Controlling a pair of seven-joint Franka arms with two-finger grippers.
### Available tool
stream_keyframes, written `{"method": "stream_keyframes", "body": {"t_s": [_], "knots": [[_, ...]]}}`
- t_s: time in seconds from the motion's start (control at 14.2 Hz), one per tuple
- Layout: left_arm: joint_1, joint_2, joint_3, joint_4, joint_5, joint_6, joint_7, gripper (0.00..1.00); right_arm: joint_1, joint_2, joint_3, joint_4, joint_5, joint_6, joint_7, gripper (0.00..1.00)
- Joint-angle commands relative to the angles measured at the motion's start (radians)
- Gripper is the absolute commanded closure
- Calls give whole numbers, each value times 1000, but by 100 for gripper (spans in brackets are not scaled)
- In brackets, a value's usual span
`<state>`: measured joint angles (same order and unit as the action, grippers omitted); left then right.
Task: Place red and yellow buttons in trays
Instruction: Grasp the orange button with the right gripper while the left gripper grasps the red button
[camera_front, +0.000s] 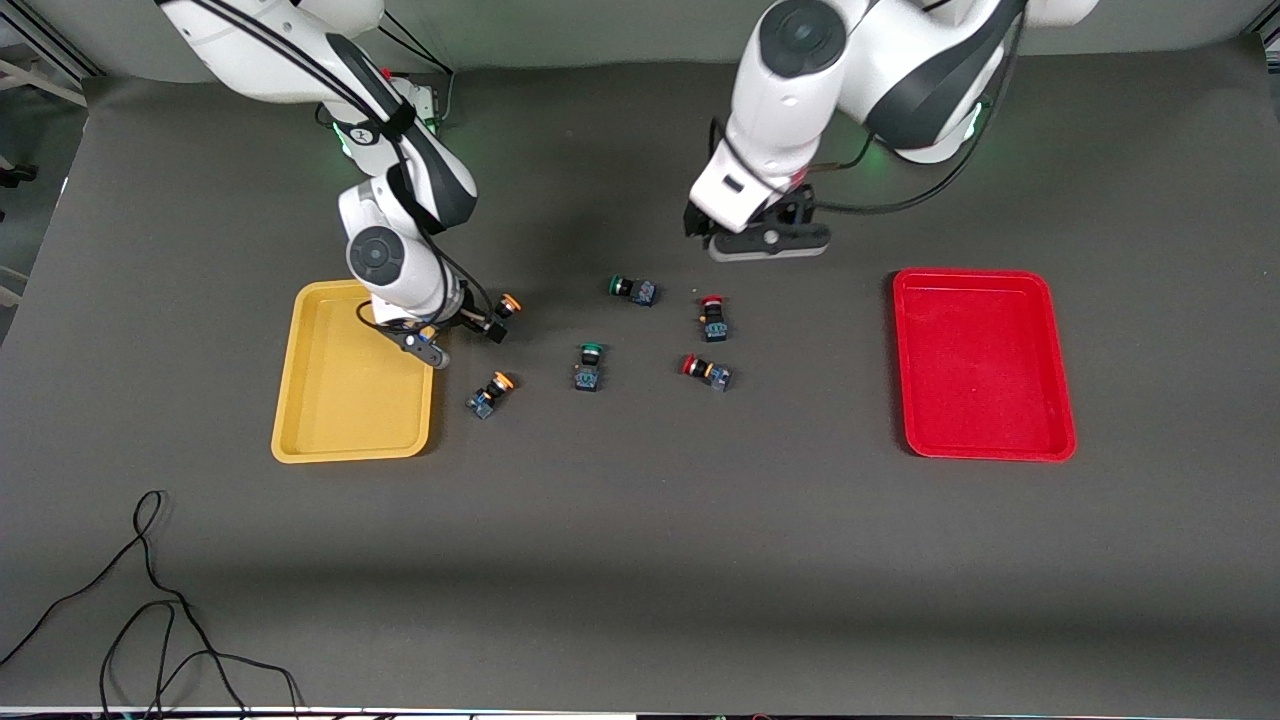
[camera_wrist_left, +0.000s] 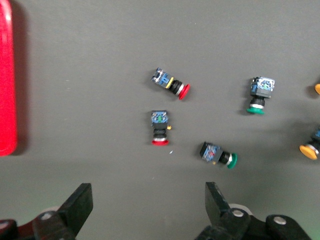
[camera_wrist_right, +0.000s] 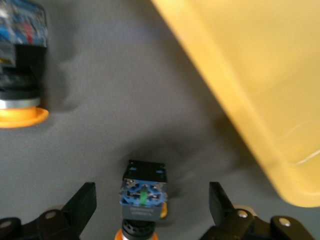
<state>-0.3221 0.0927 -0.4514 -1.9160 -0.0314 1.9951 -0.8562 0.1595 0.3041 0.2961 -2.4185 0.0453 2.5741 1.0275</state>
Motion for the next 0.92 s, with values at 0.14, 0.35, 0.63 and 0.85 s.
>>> {"method": "stream_keyframes", "body": {"t_s": [0.14,0.35,0.63,0.85], "knots": [[-58,207,16,-58,145,221,-148,0,25,50,-2,9,-1,51,56,13],[-63,340,20,-58,234,347,-198,0,23,40,-2,10,-1,32,57,77],[-66,445,27,-57,246,419,-216,0,17,-49,-3,25,-1,-67,57,96],[-81,481,28,-58,246,416,-221,1,-46,-221,-14,67,-1,-277,-5,96]]}}
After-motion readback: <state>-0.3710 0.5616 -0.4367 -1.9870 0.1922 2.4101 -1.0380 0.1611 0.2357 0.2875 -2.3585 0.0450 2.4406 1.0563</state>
